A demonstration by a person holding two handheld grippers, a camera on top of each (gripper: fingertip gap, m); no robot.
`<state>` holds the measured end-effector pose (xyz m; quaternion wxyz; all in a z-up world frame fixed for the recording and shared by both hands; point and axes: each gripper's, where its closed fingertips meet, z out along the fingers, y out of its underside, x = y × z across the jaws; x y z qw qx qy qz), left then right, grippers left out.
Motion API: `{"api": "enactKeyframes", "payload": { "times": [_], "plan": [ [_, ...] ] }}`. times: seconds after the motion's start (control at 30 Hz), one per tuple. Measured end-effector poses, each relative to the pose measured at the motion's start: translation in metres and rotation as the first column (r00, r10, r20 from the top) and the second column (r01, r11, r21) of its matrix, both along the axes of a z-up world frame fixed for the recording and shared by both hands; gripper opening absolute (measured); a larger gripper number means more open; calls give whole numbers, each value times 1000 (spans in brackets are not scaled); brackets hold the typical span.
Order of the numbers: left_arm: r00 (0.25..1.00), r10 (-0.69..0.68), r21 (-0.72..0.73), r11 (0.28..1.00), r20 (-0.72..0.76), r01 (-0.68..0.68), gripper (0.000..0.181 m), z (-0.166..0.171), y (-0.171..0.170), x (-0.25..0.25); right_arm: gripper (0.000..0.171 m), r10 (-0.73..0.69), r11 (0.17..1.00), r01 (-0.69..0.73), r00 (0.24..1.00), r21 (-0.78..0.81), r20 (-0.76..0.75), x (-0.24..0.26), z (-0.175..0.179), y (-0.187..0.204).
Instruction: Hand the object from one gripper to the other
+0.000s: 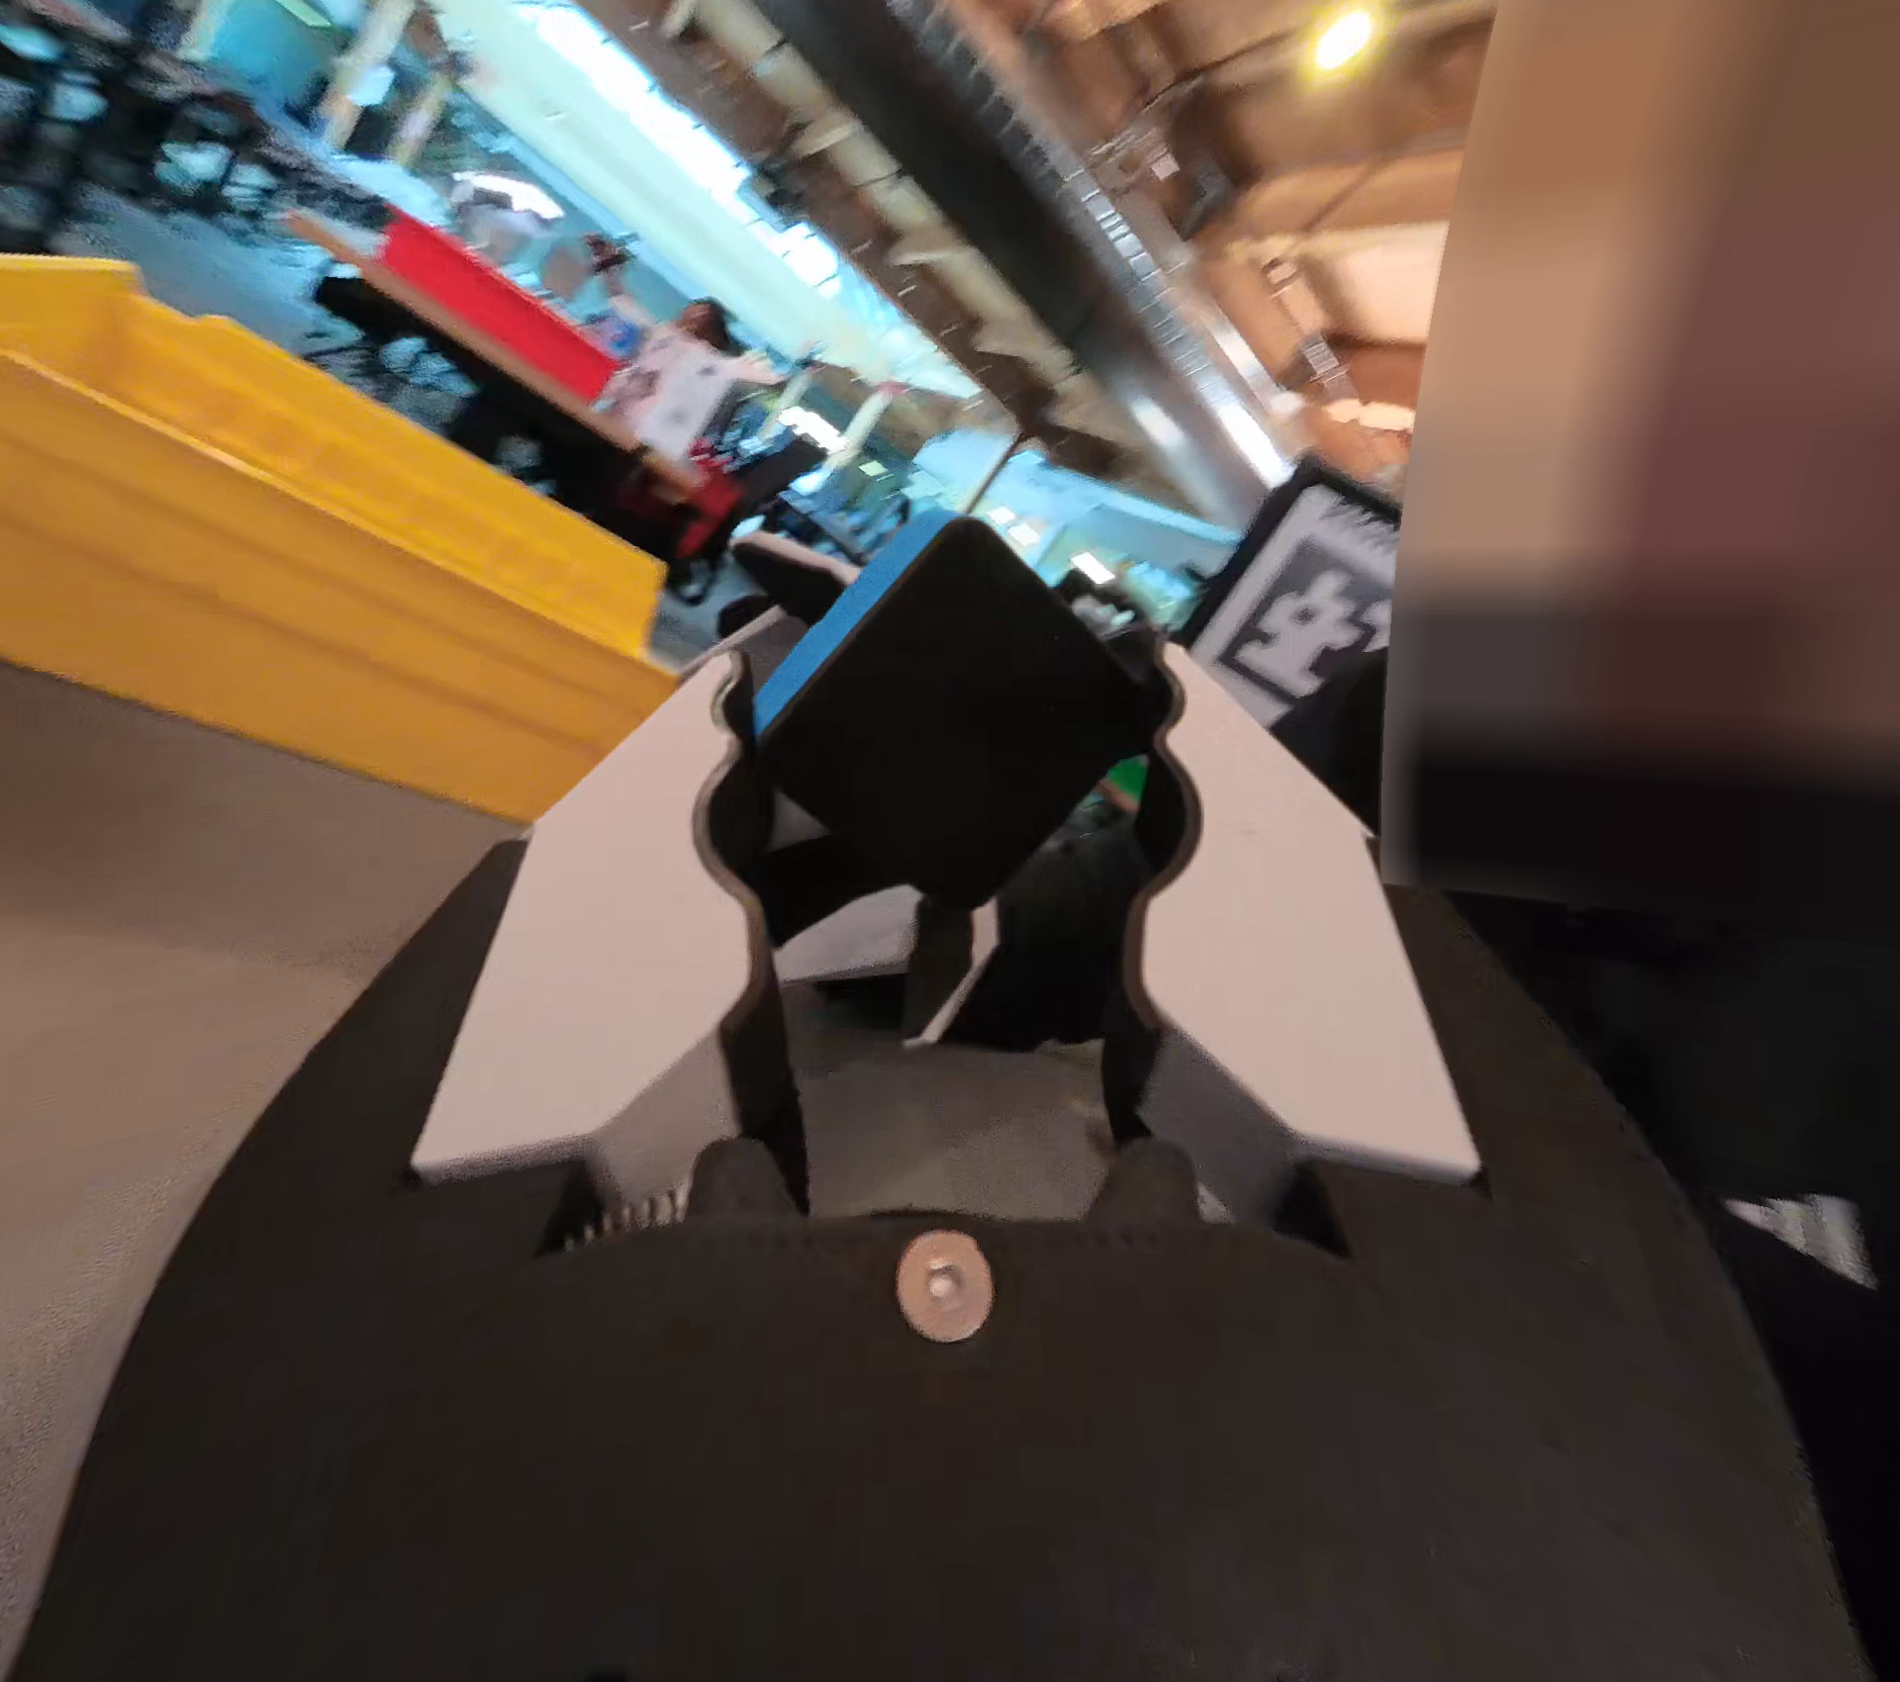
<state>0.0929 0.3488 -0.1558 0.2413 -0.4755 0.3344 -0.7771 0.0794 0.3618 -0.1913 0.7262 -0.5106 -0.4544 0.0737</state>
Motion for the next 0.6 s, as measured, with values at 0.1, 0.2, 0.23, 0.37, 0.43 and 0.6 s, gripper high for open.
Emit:
{"api": "enactKeyframes", "payload": {
  "times": [0.1,0.2,0.23,0.37,0.43,0.6],
  "plan": [
    [992,-98,-42,994,78,101,74,-1,-11,-2,98,38,998,-40,999,55,33,-10,3,-11],
    [977,-205,-27,978,66,207,73,-13,-32,7,97,93,994,-94,995,58,27,-18,8,-23],
    [970,-229,-20,973,77,232,73,-14,-37,7,93,122,991,-122,992,46,10,-19,10,-27],
    [959,-263,11,965,103,264,74,-14,-46,7,83,188,982,-188,981,-2,-44,-19,17,-34],
    [956,-269,21,963,119,268,73,-11,-48,5,73,208,978,-209,977,-21,-53,-19,16,-35],
    [954,-276,12,961,114,276,74,-14,-48,5,60,223,972,-227,973,-55,-60,-18,13,-34]
  ]
}}
